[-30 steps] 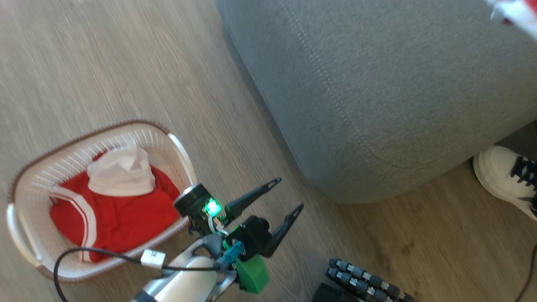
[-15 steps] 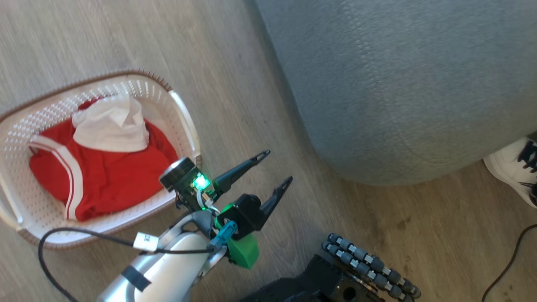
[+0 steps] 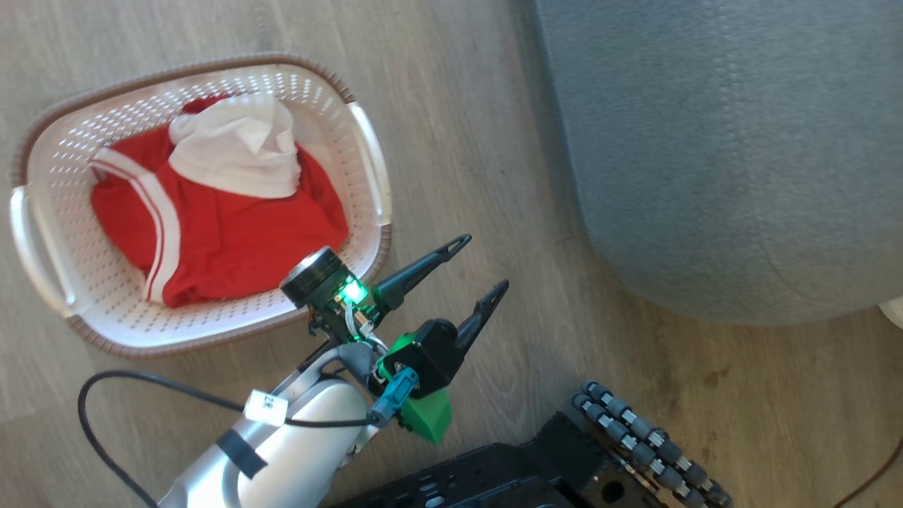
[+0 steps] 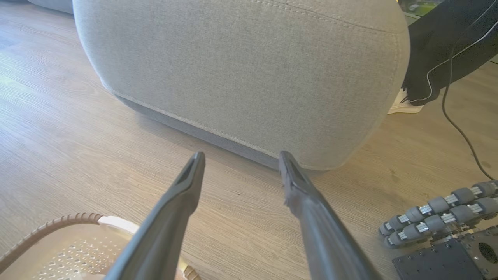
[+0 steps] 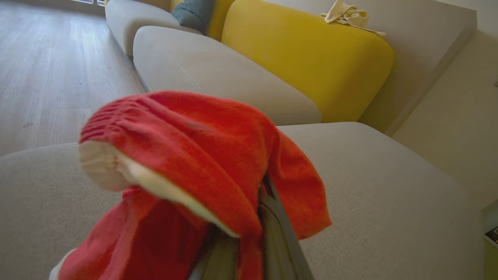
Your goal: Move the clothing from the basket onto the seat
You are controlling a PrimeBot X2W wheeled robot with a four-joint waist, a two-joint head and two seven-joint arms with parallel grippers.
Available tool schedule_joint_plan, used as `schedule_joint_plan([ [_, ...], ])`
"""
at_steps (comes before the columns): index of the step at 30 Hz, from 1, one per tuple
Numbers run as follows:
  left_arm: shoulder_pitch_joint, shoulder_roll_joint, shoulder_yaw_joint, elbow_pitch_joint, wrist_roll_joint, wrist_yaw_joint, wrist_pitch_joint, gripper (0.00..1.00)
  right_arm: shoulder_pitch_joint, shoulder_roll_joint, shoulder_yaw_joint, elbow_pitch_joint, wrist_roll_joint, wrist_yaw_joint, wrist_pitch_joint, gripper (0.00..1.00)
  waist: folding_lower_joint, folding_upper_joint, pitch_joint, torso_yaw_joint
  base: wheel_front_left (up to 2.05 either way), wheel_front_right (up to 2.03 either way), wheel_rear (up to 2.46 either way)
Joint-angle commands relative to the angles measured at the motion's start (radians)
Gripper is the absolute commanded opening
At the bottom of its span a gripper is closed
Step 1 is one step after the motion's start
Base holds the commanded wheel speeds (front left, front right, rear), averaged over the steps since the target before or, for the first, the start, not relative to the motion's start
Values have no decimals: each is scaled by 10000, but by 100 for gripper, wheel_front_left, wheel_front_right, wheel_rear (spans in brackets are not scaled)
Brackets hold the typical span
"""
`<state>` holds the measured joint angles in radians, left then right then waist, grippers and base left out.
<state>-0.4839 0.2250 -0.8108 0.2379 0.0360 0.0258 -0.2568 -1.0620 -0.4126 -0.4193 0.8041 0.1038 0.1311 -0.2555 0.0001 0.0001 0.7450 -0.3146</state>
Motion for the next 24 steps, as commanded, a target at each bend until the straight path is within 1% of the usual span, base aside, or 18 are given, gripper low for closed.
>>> schedule_joint_plan([
  [1, -66, -101, 63, -400, -83, 144, -49, 100, -111, -582, 4, 472, -390, -4, -63, 0, -1, -1, 145, 320, 0, 0, 0],
  [2, -66, -101, 63, -400, -83, 144, -49, 100, -111, -582, 4, 472, -390, -4, -63, 0, -1, -1, 145, 320, 0, 0, 0],
  [4, -129, -131, 37, -436, -114, 266, -49, 100, -168, -746, 39, 951, -794, -4, -63, 0, -1, -1, 198, 443, 0, 0, 0],
  [6, -161, -152, 40, -448, -169, 388, -49, 100, -251, -778, -251, 1343, -909, -4, -63, 0, -1, -1, 232, 517, 0, 0, 0],
  [8, -199, -169, -31, -447, -198, 415, -49, 100, -257, -824, -404, 1622, -1108, -4, -63, 0, -1, -1, 244, 596, 0, 0, 0],
  [14, -254, -213, -197, -404, -307, 457, -49, 100, -268, -815, -715, 1941, -1441, -4, -63, 0, -1, -1, 143, 699, 0, 0, 0],
  [15, -242, -204, -203, -400, -331, 468, -49, 100, -280, -805, -752, 2021, -1466, -4, -63, 44, -1, -1, 107, 686, 0, 0, 0],
  [16, -228, -191, -210, -396, -351, 475, -49, 100, -277, -804, -814, 2015, -1515, -4, -63, 100, -1, -1, 68, 667, 0, 0, 0],
  [21, -125, -132, -281, -358, -424, 452, -49, 100, -92, -659, -926, 2026, -1757, -4, -63, 100, -1, -1, -309, 568, 0, 0, 0],
  [24, -54, -241, -303, -356, -503, 448, -49, 100, 196, -692, -925, 2187, -1913, -4, -63, 100, -1, -1, -707, 598, 0, 0, 0],
])
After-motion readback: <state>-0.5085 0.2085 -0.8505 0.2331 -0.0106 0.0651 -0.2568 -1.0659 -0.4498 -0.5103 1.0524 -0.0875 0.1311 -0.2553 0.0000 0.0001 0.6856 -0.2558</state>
